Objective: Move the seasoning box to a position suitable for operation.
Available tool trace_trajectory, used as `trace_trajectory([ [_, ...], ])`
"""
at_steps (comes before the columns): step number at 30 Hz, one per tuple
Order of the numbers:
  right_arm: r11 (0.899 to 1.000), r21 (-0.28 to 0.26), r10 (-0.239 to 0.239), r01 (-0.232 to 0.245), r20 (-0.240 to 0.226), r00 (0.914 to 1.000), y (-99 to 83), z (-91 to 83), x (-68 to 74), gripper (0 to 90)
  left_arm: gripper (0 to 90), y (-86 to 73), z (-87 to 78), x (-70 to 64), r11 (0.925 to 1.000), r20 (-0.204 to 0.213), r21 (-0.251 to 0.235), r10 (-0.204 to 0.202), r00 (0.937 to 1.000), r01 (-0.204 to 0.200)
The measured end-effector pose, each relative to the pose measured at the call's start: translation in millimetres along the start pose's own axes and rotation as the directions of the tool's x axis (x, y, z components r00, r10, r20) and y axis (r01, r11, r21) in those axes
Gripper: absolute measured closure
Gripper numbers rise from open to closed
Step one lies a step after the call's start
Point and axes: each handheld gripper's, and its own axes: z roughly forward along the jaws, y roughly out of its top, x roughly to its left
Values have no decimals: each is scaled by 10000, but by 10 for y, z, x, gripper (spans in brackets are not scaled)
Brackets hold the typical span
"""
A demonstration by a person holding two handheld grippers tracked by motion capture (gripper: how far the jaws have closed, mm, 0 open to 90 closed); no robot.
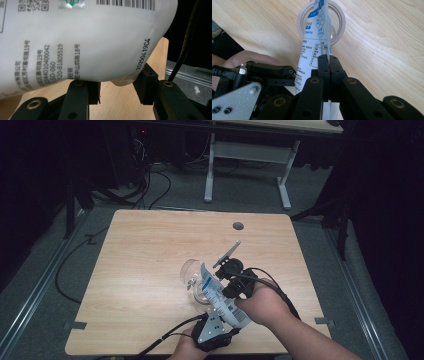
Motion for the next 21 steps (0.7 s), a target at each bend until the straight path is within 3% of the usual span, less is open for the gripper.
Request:
trace_trajectory([
  [21, 9995, -289, -122, 124, 47, 9999, 39, -17, -32, 900, 610, 25, -19, 83, 10000, 17, 13, 72, 10000, -72],
])
